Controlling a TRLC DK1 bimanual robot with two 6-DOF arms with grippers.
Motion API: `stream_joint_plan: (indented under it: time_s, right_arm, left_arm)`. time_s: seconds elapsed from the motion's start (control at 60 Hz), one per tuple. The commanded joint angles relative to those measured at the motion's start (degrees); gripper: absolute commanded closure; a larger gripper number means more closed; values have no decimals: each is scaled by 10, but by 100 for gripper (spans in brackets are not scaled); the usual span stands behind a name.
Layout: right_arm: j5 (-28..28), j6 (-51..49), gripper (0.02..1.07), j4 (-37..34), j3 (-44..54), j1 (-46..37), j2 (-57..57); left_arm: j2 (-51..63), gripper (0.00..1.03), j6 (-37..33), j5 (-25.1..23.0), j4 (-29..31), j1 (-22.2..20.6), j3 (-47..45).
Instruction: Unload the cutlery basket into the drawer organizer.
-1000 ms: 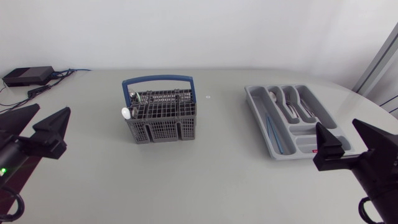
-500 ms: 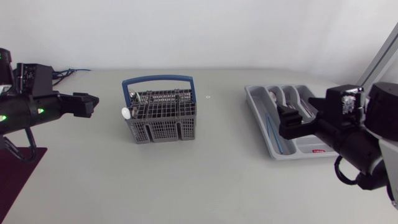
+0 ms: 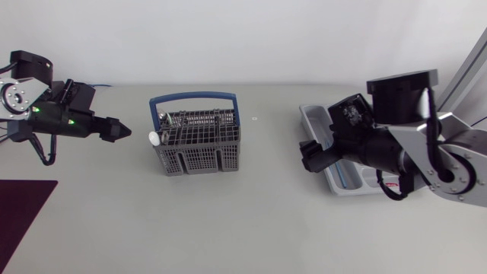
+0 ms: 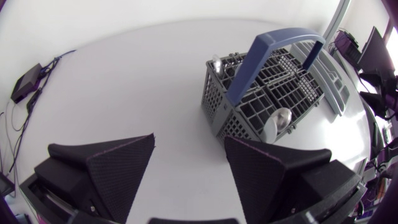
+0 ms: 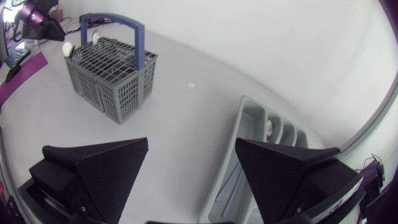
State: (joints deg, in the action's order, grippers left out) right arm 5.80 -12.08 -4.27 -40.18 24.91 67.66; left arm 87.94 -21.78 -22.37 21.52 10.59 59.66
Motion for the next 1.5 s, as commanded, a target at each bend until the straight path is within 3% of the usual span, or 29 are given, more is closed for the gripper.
stream_joint_plan:
  time_s: [0.0, 0.217, 0.633, 0.9, 1.0, 1.133, 1.267, 1.483]
  right_arm:
    - [-29, -16, 7, -12, -24, -8, 37]
    - [-86, 14, 7, -16, -83, -1, 101]
    - [-120, 66, 7, -31, -292, 35, 310]
    - [-123, 64, 8, -11, -372, 55, 398]
    - [-113, 54, 13, 5, -397, 63, 423]
    - [-88, 42, 34, 9, -426, 65, 455]
    - [-69, 25, 68, 44, -426, 65, 476]
    - [-69, 22, 85, 48, -423, 53, 478]
  left_arm:
    - [54, 17, -32, -17, -6, 7, 34]
    - [119, 17, -39, -67, -8, 6, 85]
    - [206, 17, -44, -68, -26, -32, 121]
    - [219, 17, -45, -69, -35, -57, 129]
    - [225, 17, -48, -72, -35, -62, 130]
    - [228, 17, -49, -73, -35, -67, 128]
    - [227, 18, -50, -73, -35, -78, 121]
    - [223, 18, -53, -73, -33, -94, 106]
